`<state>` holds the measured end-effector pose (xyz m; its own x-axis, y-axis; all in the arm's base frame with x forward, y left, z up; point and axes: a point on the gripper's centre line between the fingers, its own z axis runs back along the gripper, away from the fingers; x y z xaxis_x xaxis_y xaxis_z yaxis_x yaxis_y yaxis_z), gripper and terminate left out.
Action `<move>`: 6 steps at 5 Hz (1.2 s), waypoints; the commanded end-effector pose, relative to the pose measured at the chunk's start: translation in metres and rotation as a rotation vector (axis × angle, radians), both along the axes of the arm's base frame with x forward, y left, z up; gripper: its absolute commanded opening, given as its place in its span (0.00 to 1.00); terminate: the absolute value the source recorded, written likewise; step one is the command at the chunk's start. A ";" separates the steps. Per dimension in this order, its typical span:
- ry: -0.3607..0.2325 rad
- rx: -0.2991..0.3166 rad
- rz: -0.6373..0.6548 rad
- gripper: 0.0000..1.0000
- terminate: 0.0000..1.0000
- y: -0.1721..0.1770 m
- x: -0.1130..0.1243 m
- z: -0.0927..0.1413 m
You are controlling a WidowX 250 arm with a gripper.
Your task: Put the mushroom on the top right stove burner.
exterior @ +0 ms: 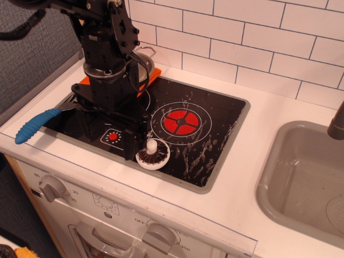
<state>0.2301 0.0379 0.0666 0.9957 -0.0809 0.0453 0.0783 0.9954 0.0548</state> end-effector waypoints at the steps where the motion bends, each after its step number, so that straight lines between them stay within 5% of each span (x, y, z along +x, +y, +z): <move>1: 0.000 0.000 0.000 1.00 0.00 0.000 0.000 0.000; 3: -0.066 -0.041 -0.014 1.00 0.00 -0.019 0.025 -0.005; 6: -0.040 -0.012 -0.066 1.00 0.00 -0.032 0.059 -0.028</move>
